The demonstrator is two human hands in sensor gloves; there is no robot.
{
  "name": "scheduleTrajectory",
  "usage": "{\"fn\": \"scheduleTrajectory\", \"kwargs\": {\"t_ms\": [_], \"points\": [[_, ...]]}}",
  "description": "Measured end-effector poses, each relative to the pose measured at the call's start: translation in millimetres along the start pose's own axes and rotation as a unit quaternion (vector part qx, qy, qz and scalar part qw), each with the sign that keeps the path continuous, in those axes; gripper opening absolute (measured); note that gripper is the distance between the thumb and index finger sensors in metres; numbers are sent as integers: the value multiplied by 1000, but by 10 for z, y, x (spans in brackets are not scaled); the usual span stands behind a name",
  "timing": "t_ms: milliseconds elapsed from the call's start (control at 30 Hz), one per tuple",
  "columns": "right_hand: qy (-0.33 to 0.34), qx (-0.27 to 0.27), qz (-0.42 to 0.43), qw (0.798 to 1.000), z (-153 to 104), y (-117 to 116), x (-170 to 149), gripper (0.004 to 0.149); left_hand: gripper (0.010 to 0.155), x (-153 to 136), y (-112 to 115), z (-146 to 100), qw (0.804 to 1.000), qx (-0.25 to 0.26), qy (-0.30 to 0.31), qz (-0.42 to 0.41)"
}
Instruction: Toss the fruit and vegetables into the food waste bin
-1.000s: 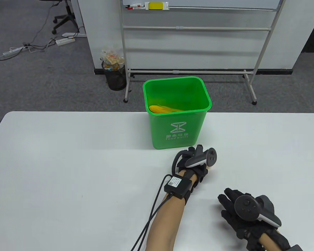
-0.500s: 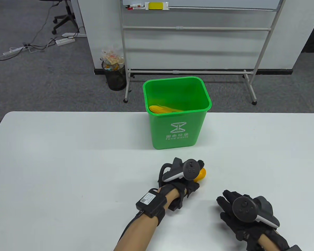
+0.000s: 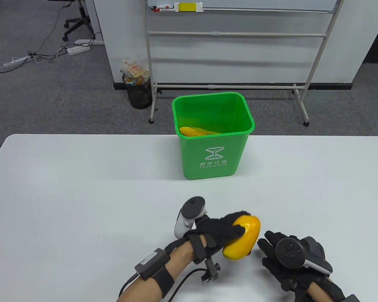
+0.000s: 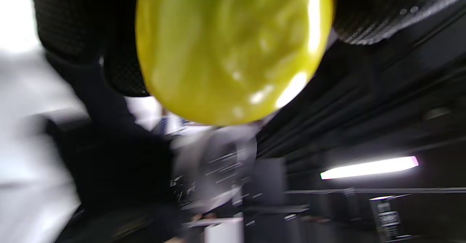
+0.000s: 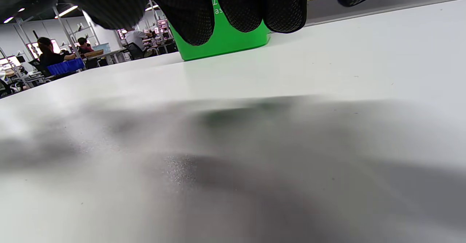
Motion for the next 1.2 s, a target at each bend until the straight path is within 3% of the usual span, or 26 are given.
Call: {"fn": "scheduleTrajectory", "kwargs": {"t_ms": [67,133,167,200,267,367,500,633,767,833,900,967,1067,1167,1200], "points": [[0,2,0,1000,5,-11,4,69,92,733,-294,165,995,71,68,-15],[-3,8,-3,1000,15,-35,2,69,100,1258,-732,273,976,217,28,-16],[-5,10,-3,1000,18,-44,1,69,105,1307,-855,286,967,252,-24,-3],[-6,12,-4,1000,19,-47,2,69,105,1297,-968,281,962,258,-82,24],[-4,9,-2,1000,12,-22,14,69,105,1209,-1040,212,961,257,-103,12],[-1,4,5,1000,8,1,19,69,102,974,-1139,16,954,290,-74,-29],[-1,10,1,1000,1,-22,17,69,97,810,-1168,-193,961,265,-18,-73],[3,5,6,1000,2,-8,55,69,91,963,-978,-449,971,215,78,-67],[12,-15,12,1000,-32,50,105,69,86,1241,-591,-791,956,239,155,75],[20,-35,19,999,-62,107,133,69,84,1334,-351,-986,924,282,177,187],[26,-62,29,997,-106,182,162,69,83,1368,-79,-1161,874,311,182,326],[32,-89,38,995,-154,256,186,69,84,1320,118,-1280,817,334,166,440],[43,-149,46,987,-250,398,233,70,89,1080,334,-1351,698,358,102,613],[51,-216,35,974,-343,512,276,70,95,711,370,-1305,608,329,5,722],[55,-236,26,970,-369,539,291,70,95,576,353,-1297,586,321,-20,743]]}}
Point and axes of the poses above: the tracker on the back of each hand, its own x axis roughly to the thumb side, its own z axis roughly from the wrist to the fingertips, y = z × x, the point moved 3 cm from there along z, roughly from the wrist to the fingertips, and after that the axes turned 10 degrees about -y, right-handed, at the moved point
